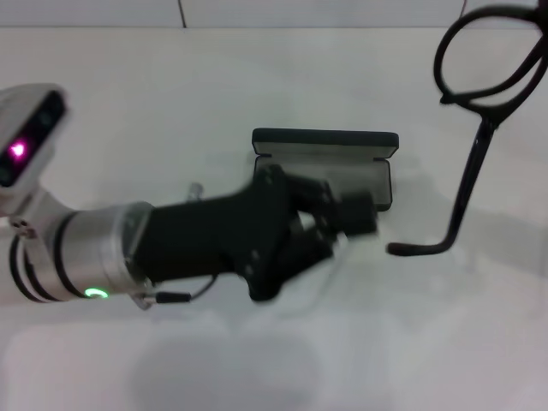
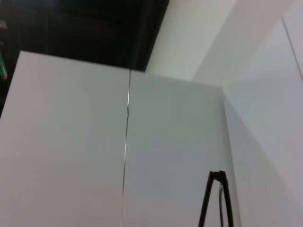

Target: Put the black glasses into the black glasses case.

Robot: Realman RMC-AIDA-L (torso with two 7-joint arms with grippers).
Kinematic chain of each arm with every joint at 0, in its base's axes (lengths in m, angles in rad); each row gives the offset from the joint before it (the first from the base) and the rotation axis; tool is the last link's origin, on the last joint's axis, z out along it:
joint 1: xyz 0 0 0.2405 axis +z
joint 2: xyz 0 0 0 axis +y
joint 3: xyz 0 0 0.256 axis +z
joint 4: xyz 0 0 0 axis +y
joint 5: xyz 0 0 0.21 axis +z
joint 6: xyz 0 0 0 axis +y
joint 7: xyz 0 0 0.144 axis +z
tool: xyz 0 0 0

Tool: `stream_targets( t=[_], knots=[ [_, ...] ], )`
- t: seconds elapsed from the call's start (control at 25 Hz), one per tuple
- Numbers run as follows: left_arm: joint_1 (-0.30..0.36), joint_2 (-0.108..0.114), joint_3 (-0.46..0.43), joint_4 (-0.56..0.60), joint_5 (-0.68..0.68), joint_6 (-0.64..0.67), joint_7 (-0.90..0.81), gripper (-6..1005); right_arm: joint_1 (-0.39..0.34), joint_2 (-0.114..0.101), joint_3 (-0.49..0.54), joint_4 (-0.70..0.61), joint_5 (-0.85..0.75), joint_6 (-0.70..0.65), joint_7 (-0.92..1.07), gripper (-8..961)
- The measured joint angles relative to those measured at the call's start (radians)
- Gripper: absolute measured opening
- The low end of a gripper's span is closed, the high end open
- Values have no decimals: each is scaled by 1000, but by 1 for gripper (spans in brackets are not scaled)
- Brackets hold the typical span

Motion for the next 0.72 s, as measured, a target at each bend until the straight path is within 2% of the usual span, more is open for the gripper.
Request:
stream_targets(
  t=[0.16,0.2,0.36,0.72],
  knots=[
    [-41,-7,8,-4,73,1,10,55,15,5,-59,32,50,8,-85,47],
    [-60,-11,47,-6,71,2,26,55,23,5,-86,53,68,17,-115,47],
    [-64,-13,118,-1,7,2,45,54,76,5,-202,152,134,70,-239,47],
    [-36,-11,129,-9,-107,3,64,55,105,5,-364,200,155,217,-351,48]
  ],
)
